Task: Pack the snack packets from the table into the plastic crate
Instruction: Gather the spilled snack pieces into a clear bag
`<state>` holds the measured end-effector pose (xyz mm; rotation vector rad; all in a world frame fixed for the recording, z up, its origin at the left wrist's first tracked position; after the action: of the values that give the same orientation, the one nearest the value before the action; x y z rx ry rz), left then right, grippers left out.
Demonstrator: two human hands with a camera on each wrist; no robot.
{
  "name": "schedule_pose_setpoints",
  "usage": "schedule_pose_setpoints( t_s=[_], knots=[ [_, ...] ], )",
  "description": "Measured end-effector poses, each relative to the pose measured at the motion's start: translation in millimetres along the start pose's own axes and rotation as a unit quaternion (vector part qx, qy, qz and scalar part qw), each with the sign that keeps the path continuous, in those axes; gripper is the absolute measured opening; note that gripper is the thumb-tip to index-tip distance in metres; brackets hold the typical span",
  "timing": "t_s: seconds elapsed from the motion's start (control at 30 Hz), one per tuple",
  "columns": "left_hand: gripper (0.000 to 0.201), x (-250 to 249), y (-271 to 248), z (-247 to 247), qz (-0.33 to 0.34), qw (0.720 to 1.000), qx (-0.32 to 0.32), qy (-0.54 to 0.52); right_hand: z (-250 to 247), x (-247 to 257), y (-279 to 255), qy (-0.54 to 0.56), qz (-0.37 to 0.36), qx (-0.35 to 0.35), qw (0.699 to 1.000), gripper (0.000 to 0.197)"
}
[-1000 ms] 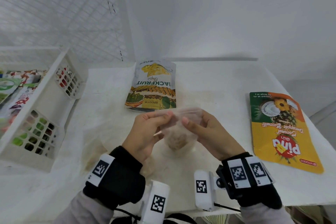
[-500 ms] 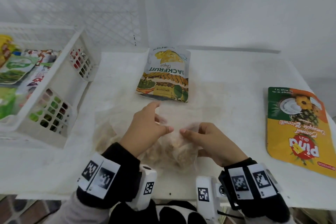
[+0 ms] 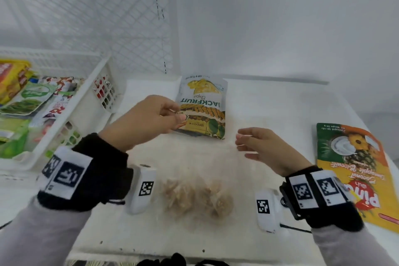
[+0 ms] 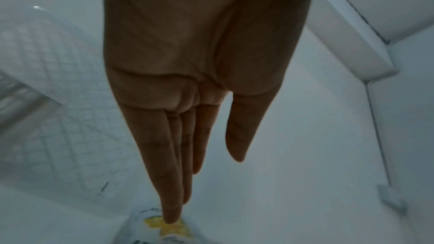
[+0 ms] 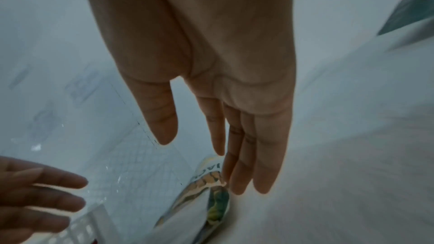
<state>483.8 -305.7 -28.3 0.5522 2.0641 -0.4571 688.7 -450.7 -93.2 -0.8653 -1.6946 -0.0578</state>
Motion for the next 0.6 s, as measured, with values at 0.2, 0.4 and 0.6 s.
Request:
schedule_pose_setpoints(
  t_s=[0.2, 0.4, 0.6],
  knots=[
    [0.016, 15, 68, 0, -0.055, 0.978, 0.054, 0.193, 11, 24, 46, -0.063, 0.016, 0.013, 0.998, 0.053],
    [0.056, 40, 83, 23, -0.125, 0.972, 0.126, 0.152, 22, 34, 61, -0.119, 0.021, 0.046, 0.992, 0.038],
    [0.041, 32, 79, 13, -0.045, 0.996, 0.049, 0.057, 13, 59, 54, -0.155, -0.066, 0.019, 0.985, 0.025]
  ],
)
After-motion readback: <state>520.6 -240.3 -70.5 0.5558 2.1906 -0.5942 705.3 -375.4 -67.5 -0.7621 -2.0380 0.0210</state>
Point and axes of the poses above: each hand's wrist, its own y-axis towards the middle knuckle, its own z-axis out of the palm, x = y × z, the point moved 3 cm from there along y, towards the middle knuckle, and after that the axes turned 9 degrees about -x, right-handed, at the moved point
